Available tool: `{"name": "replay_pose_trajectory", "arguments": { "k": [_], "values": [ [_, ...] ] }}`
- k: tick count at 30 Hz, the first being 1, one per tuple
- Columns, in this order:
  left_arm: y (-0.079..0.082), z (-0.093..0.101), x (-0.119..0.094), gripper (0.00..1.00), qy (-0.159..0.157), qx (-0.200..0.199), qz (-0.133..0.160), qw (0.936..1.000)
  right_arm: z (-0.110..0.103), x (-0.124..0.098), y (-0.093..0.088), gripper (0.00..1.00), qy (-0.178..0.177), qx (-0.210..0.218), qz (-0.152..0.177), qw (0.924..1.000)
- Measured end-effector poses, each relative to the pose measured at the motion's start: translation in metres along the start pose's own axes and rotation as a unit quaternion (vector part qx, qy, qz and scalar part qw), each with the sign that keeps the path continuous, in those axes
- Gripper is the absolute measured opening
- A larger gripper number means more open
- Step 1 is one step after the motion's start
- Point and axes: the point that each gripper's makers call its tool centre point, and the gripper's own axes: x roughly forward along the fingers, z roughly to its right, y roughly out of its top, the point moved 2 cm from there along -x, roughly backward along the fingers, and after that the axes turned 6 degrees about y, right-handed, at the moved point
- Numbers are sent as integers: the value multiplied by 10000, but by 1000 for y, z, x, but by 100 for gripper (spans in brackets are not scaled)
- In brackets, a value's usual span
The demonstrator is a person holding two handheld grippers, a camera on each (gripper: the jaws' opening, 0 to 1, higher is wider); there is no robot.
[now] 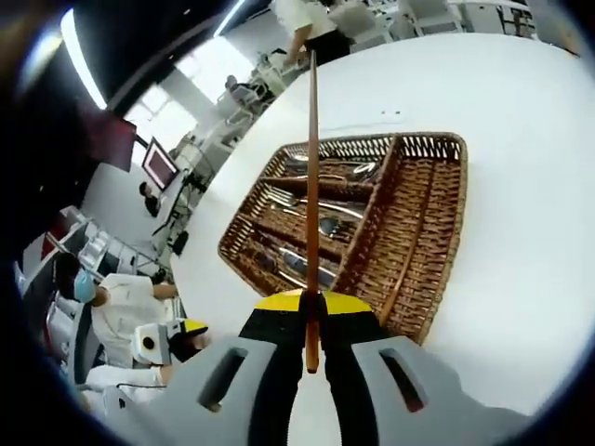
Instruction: Arrange the knives, forks, and spoons in their matching storage slots by inserting each utensil handle-first until every utensil is classified and aligned in the correct compartment
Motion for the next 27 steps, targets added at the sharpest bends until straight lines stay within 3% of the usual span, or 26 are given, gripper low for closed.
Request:
{"name": "replay_pose_trajectory", "arguments": {
  "k": [11, 22, 26, 27],
  "values": [
    [-1, -1, 0, 43, -10, 13, -32, 10000, 29, 13, 8, 5, -697, 335, -605, 9952],
    [-3, -1, 3, 43, -65, 29, -60, 10000, 54, 18, 4, 5, -1588, 649, -1182, 9781],
    [-4, -2, 2, 43, -57, 19, -52, 10000, 54, 27, 2, 5, -1713, 766, -1243, 9743],
    [-5, -3, 2, 43, -51, 21, -50, 10000, 59, 26, -3, 5, -1944, 750, -1397, 9680]
  ]
}}
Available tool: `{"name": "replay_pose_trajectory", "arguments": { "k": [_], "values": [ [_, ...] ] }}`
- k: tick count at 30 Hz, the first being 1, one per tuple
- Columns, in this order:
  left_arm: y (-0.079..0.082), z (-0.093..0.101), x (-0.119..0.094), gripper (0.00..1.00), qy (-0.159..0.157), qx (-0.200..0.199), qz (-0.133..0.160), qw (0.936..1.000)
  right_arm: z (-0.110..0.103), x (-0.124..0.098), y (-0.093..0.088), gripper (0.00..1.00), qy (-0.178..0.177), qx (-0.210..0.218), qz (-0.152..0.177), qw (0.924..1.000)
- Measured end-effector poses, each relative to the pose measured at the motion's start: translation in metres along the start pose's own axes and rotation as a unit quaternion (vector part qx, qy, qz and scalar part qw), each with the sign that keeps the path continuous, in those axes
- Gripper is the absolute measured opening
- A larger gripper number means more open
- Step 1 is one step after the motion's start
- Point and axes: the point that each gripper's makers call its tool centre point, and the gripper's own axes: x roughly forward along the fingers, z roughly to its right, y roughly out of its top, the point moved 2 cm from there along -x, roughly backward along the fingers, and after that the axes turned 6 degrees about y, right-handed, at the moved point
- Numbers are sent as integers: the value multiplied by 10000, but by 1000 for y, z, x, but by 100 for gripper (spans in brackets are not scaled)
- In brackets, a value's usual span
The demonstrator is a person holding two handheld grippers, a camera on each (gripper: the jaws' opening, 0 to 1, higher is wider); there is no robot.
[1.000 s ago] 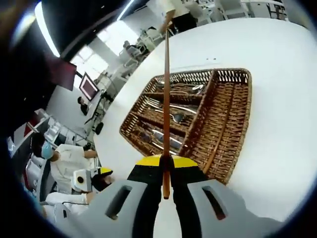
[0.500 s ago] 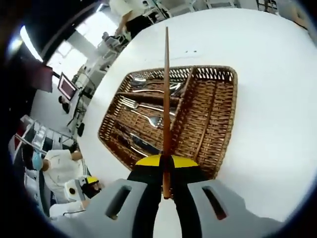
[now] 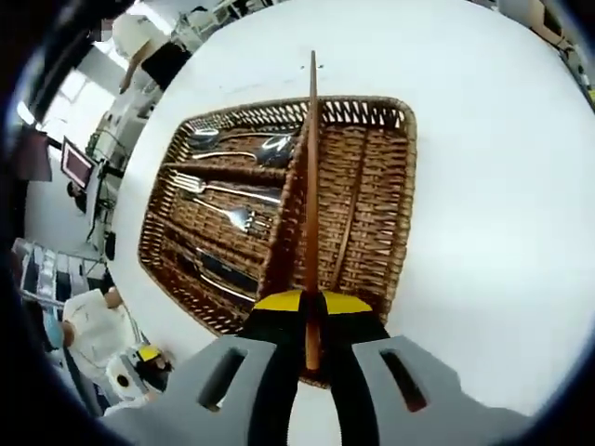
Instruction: Arrange the knives, forks, and spoons in their matching storage slots by inserting each utensil handle-first until every utensil is classified and aligned in the correct compartment
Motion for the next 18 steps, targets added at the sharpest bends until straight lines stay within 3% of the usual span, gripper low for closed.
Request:
{"name": "replay_pose_trajectory", "arguments": {
  "k": [2, 4, 11, 18],
  "values": [
    [0, 0, 0, 43, -1, 1, 7, 10000, 5, 5, -3, 5, -263, 64, -76, 9996],
    [0, -1, -1, 43, 5, 18, 7, 10000, 0, 8, -2, 5, -145, 241, 2, 9996],
    [1, -4, -2, 43, 59, -6, 33, 10000, 3, 14, -5, 5, -472, 336, -69, 9983],
    [2, -3, 0, 43, 71, -4, 40, 10000, 9, 19, -13, 5, -501, 383, -169, 9979]
  ]
}}
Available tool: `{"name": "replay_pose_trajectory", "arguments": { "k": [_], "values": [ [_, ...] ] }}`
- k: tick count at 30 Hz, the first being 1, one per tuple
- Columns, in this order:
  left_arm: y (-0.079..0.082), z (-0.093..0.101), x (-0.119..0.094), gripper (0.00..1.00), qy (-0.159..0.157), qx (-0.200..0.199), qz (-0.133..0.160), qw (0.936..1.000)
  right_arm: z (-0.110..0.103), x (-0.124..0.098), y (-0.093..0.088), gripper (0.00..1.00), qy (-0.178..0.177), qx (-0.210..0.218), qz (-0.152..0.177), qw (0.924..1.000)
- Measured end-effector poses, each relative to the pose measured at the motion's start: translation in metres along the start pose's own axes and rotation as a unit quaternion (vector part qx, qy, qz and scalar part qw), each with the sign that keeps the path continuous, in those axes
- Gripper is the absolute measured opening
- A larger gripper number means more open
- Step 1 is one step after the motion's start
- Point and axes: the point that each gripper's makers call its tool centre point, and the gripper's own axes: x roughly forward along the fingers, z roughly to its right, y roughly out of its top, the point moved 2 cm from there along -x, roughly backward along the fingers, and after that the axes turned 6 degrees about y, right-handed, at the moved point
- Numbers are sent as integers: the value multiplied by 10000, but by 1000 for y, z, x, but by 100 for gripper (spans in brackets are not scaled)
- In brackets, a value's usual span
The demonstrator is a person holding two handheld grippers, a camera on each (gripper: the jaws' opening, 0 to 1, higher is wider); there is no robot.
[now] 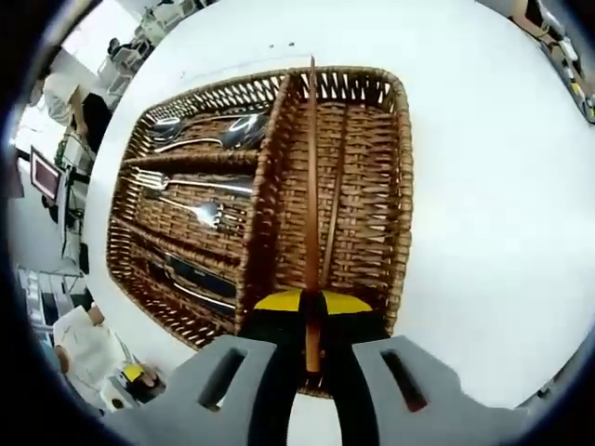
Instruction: Arrange the knives, forks, and spoons in their matching storage slots by inserting each utensil handle-first until every utensil is classified and aligned in the correct compartment
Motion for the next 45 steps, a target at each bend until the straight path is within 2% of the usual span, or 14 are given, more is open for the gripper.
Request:
{"name": "replay_pose_trajectory", "arguments": {
  "k": [8, 16, 45],
  "values": [
    [1, 1, 1, 42, -5, 11, -4, 10000, 15, 4, -5, 5, -65, 230, 62, 9997],
    [0, 1, 0, 42, 11, 12, -8, 10000, 15, 6, -1, 6, -87, 235, 101, 9996],
    [-1, -2, -4, 42, 27, 15, -31, 10000, 8, 10, 7, 9, -213, -439, 17, 9988]
  ]
}}
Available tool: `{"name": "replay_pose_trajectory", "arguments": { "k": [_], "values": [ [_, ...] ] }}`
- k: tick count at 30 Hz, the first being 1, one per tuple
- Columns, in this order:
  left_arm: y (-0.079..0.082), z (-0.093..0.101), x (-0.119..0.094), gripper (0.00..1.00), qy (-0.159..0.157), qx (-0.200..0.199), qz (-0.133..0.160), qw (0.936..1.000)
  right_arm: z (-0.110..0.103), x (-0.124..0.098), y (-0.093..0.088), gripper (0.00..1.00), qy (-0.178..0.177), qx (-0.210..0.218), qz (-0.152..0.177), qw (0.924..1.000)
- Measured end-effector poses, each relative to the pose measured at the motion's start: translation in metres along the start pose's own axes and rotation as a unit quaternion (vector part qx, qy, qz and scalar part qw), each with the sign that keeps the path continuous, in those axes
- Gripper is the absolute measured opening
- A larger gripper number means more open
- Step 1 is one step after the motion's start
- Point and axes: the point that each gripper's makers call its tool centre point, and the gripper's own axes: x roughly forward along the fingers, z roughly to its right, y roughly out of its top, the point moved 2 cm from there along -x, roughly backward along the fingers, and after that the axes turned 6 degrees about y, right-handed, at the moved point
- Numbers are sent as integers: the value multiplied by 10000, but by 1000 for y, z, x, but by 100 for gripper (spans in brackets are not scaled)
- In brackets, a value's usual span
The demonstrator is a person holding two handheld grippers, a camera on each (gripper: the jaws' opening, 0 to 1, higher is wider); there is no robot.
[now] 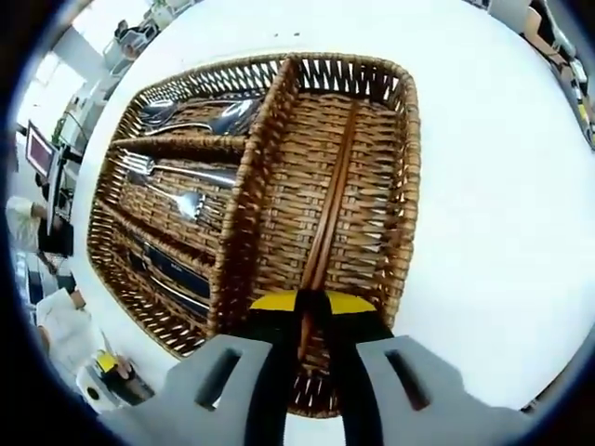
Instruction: Arrange the knives, forks, and spoons in their matching storage slots by inserting each utensil handle-first until every utensil is classified and aligned in the correct compartment
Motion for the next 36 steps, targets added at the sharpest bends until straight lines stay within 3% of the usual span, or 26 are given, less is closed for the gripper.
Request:
{"name": "replay_pose_trajectory", "arguments": {
  "k": [5, 11, 13, 19, 28, 30, 36],
  "values": [
    [0, 0, 0, 42, -2, -1, -1, 10000, -3, -1, 5, 11, -19, -124, 5, 9999],
    [0, 0, 0, 42, -3, 1, -4, 10000, -6, 4, 3, 12, -70, -321, -147, 9994],
    [0, 0, 0, 42, -2, 5, -12, 10000, -2, 4, -2, 13, -275, -544, -310, 9977],
    [0, 1, 0, 42, -12, 13, -23, 10000, -4, 8, -7, 13, -213, -594, -322, 9975],
    [1, 1, 1, 42, -22, 37, -26, 10000, -5, 8, -9, 13, -169, -647, -300, 9973],
    [1, 1, 0, 42, -19, 44, -26, 10000, -8, 8, -4, 16, -45, -468, -85, 9989],
    [1, 0, -1, 42, -4, 37, -31, 10000, -5, 3, 1, 15, -87, -428, 21, 9990]
  ]
}}
